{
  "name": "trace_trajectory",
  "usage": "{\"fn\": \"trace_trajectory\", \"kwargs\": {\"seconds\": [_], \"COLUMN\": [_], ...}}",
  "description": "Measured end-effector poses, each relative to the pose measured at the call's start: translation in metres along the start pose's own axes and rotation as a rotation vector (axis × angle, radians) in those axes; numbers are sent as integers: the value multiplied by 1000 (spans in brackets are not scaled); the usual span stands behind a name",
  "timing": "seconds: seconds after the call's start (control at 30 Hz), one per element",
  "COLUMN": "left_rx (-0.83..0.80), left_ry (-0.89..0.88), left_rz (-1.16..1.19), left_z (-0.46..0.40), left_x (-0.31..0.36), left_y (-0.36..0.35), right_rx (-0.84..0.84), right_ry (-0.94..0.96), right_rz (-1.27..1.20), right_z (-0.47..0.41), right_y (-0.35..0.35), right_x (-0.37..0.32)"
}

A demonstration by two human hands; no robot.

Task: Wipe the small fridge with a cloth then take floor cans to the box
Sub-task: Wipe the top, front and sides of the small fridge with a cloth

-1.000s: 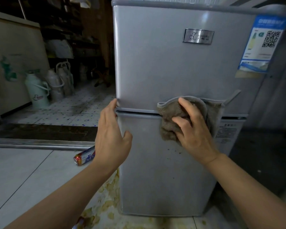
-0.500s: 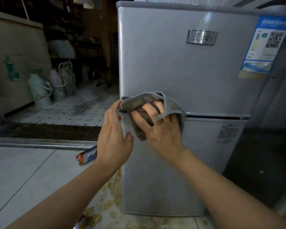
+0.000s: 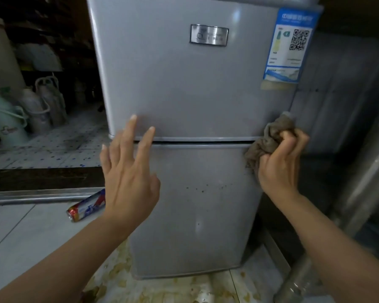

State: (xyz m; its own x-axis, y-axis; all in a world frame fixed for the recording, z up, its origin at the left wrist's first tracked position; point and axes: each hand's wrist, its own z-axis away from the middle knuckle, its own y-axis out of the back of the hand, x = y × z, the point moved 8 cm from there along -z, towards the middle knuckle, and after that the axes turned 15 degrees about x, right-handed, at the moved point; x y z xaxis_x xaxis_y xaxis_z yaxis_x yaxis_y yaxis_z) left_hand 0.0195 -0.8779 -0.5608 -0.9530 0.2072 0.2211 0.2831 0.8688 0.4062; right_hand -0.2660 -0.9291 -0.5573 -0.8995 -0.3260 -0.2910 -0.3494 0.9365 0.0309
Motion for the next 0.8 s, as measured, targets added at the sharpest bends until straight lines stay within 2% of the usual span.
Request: {"fn": "trace_trajectory", "kwargs": {"seconds": [0.07,0.17,0.37,0.43,0.5,0.7,0.8], "left_rx": [-36,-62,-80,-97,-115,-116,-84], "left_ry": [-59,-27,-139,-172,-197,-248,-274], "left_rz": [-16,-44,-123,-150,-170,-197,-194], "left_z": [3,10,20,30,42,53,55], "left_x": [15,17,4,1,-4,-18,-18], "left_y": [-12,-26,-34,-35,-36,-43,-47], "right_rx": [42,98,-182,-254,-258,27,66], "right_ry": [-56,-164,-277,-337,-361,47,127], "right_rz": [-18,-35,-38,-47,-66,-30,-21], "right_z": [0,28,157,181,177,67,77], "right_y": [-3,-7,-14,-13,-13,-26,-31], "right_x": [-2,6,26,28,25,-15,-25]}}
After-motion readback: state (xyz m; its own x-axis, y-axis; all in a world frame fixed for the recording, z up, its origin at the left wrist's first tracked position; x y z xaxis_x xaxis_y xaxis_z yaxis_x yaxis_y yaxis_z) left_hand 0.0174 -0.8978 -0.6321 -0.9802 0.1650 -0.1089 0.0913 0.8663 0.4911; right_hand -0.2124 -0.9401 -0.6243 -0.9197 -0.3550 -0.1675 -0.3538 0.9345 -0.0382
